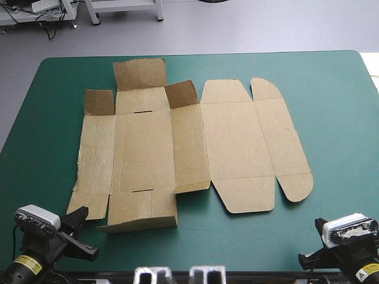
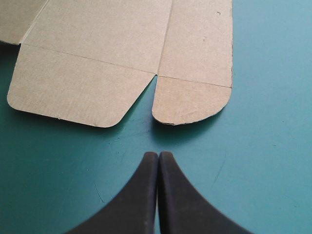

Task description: Fold the box

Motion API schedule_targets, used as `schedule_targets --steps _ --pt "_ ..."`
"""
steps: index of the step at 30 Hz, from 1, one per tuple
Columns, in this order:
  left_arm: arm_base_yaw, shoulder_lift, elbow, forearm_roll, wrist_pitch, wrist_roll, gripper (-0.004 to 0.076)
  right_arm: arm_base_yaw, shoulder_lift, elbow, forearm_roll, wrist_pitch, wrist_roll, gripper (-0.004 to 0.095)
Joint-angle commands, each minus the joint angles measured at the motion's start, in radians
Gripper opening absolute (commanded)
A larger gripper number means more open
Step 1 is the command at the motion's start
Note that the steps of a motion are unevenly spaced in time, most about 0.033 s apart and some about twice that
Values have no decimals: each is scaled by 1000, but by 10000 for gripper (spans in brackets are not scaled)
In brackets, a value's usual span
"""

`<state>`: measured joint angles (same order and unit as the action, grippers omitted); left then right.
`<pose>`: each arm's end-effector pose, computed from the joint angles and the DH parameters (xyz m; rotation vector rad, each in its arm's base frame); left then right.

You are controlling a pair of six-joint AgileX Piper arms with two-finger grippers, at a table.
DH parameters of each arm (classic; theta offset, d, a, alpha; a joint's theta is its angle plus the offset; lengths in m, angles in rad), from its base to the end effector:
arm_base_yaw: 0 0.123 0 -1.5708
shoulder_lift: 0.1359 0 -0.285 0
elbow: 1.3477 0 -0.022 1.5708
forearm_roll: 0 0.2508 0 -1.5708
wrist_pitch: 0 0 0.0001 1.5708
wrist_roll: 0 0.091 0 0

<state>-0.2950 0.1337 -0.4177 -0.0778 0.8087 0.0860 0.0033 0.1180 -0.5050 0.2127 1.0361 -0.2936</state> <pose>0.0304 -0.0146 0.2719 0.3635 1.9801 -0.2242 0.0133 0.0166 0.2817 -0.3049 2.0915 0.0861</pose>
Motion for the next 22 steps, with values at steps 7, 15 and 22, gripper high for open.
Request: schedule_targets --steps 7,15,22 --pt "-1 15 -23 -6 -73 1 -10 -1 14 -21 9 -63 -6 -10" --pt "-1 26 -57 -2 -73 23 -10 -1 14 -21 9 -63 -6 -10" --pt "-1 203 -281 78 -54 30 -10 -1 16 -21 9 -63 -6 -10"
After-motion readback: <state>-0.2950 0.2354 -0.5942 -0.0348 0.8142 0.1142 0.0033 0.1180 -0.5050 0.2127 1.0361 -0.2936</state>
